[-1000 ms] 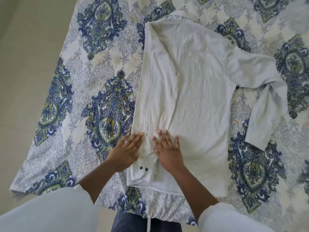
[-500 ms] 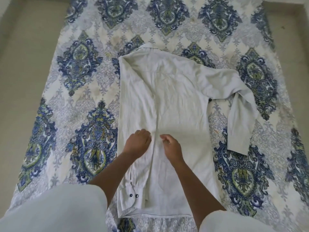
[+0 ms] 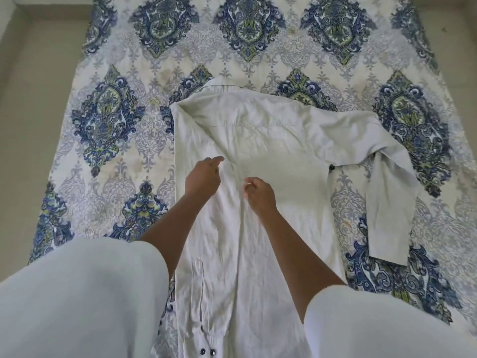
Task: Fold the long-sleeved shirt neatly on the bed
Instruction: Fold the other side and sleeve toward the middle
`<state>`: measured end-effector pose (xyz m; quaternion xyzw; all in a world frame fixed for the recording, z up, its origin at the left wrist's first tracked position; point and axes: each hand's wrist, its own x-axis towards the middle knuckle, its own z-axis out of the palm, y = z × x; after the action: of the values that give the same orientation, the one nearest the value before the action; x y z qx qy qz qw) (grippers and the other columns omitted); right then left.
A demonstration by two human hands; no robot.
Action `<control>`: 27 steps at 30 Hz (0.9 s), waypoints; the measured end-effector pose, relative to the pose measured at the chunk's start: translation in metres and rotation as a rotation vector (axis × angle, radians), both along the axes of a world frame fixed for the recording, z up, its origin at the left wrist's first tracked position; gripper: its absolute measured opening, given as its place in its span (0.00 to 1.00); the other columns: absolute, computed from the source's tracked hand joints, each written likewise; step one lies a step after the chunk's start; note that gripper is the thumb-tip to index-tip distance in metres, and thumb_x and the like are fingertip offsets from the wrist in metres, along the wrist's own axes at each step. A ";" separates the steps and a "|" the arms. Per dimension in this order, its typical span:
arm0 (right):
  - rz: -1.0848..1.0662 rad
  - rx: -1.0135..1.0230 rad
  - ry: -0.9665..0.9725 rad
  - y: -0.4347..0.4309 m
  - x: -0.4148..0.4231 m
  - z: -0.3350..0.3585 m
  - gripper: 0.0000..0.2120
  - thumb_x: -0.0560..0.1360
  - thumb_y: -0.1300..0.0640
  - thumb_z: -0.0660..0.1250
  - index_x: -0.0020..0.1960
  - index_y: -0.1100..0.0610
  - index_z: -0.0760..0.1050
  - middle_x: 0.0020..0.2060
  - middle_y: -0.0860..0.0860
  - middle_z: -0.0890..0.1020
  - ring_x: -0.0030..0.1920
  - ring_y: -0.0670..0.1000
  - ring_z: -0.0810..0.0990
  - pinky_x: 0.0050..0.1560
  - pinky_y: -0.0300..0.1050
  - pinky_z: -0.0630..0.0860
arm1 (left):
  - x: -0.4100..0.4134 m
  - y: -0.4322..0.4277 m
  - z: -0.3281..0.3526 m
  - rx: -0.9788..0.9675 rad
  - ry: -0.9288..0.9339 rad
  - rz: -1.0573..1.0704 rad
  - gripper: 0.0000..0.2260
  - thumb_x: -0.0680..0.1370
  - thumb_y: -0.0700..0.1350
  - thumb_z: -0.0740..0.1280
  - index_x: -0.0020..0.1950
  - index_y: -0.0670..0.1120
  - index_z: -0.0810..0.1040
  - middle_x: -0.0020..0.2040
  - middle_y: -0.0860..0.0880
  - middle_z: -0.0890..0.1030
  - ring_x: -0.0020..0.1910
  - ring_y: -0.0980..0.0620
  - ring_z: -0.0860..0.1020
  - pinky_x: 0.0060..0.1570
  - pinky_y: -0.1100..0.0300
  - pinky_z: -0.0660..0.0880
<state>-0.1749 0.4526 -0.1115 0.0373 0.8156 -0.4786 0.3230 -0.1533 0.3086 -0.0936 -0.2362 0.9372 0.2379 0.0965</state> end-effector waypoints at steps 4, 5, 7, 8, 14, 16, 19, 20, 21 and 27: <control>0.023 0.060 0.046 -0.027 -0.027 -0.008 0.19 0.77 0.62 0.55 0.66 0.57 0.72 0.62 0.54 0.77 0.62 0.54 0.75 0.64 0.48 0.71 | -0.039 -0.025 -0.011 -0.093 -0.138 -0.160 0.21 0.81 0.41 0.52 0.73 0.53 0.62 0.63 0.45 0.75 0.61 0.45 0.72 0.54 0.50 0.71; 0.044 0.079 0.061 -0.032 -0.031 -0.010 0.19 0.78 0.61 0.55 0.67 0.56 0.71 0.63 0.52 0.76 0.63 0.53 0.74 0.64 0.46 0.70 | -0.045 -0.031 -0.014 -0.122 -0.156 -0.153 0.21 0.80 0.41 0.52 0.73 0.52 0.63 0.62 0.45 0.75 0.60 0.44 0.73 0.54 0.49 0.71; 0.071 0.097 0.094 -0.040 -0.038 -0.016 0.18 0.77 0.61 0.56 0.65 0.54 0.73 0.60 0.50 0.78 0.60 0.51 0.76 0.60 0.45 0.73 | -0.049 -0.046 -0.022 -0.106 -0.153 -0.068 0.20 0.79 0.39 0.53 0.71 0.49 0.65 0.61 0.42 0.76 0.59 0.42 0.74 0.54 0.48 0.72; 0.064 0.101 0.106 -0.043 -0.039 -0.017 0.16 0.76 0.61 0.57 0.61 0.54 0.75 0.55 0.49 0.81 0.55 0.51 0.79 0.55 0.46 0.75 | -0.048 -0.054 -0.027 -0.058 -0.141 -0.025 0.19 0.79 0.38 0.53 0.69 0.48 0.65 0.60 0.41 0.75 0.58 0.41 0.74 0.54 0.47 0.72; -0.079 0.300 0.183 -0.041 -0.040 -0.028 0.06 0.75 0.62 0.55 0.41 0.57 0.69 0.34 0.48 0.73 0.36 0.50 0.72 0.29 0.39 0.63 | -0.039 -0.076 -0.051 0.103 -0.187 0.006 0.23 0.80 0.43 0.58 0.74 0.55 0.58 0.63 0.39 0.69 0.62 0.37 0.68 0.62 0.43 0.66; -0.076 0.206 0.200 -0.042 -0.040 -0.026 0.06 0.77 0.60 0.57 0.44 0.57 0.72 0.36 0.48 0.76 0.38 0.50 0.74 0.33 0.42 0.69 | -0.041 -0.073 -0.049 0.096 -0.171 0.002 0.24 0.80 0.45 0.56 0.75 0.56 0.55 0.62 0.39 0.69 0.62 0.37 0.67 0.62 0.42 0.66; 0.034 0.110 0.197 -0.049 -0.044 -0.021 0.07 0.77 0.56 0.61 0.52 0.57 0.75 0.44 0.48 0.79 0.43 0.48 0.77 0.43 0.46 0.74 | -0.041 -0.064 -0.044 0.023 -0.071 -0.050 0.24 0.80 0.46 0.55 0.76 0.55 0.53 0.60 0.39 0.70 0.59 0.38 0.69 0.58 0.43 0.69; 0.074 0.140 0.198 -0.051 -0.046 -0.022 0.07 0.77 0.56 0.61 0.51 0.56 0.76 0.45 0.48 0.79 0.44 0.47 0.76 0.43 0.45 0.74 | -0.040 -0.061 -0.044 -0.003 -0.055 -0.080 0.25 0.80 0.47 0.56 0.76 0.54 0.52 0.60 0.39 0.70 0.59 0.39 0.69 0.57 0.45 0.69; 0.100 0.184 0.208 -0.052 -0.047 -0.023 0.07 0.77 0.58 0.61 0.50 0.57 0.76 0.44 0.48 0.79 0.43 0.47 0.75 0.42 0.44 0.73 | -0.039 -0.058 -0.044 -0.025 -0.059 -0.100 0.26 0.80 0.47 0.57 0.77 0.54 0.51 0.61 0.39 0.69 0.59 0.40 0.69 0.57 0.45 0.69; 0.024 0.277 0.190 -0.057 -0.044 -0.028 0.08 0.75 0.64 0.57 0.49 0.62 0.74 0.47 0.55 0.80 0.46 0.53 0.78 0.40 0.45 0.72 | -0.036 -0.051 -0.042 -0.077 -0.160 -0.053 0.32 0.80 0.48 0.58 0.77 0.48 0.41 0.67 0.41 0.64 0.63 0.39 0.66 0.58 0.43 0.67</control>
<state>-0.2190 0.3957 -0.1392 0.0262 0.9011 -0.3590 0.2418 -0.1893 0.2575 -0.1355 -0.2331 0.9409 0.1793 0.1680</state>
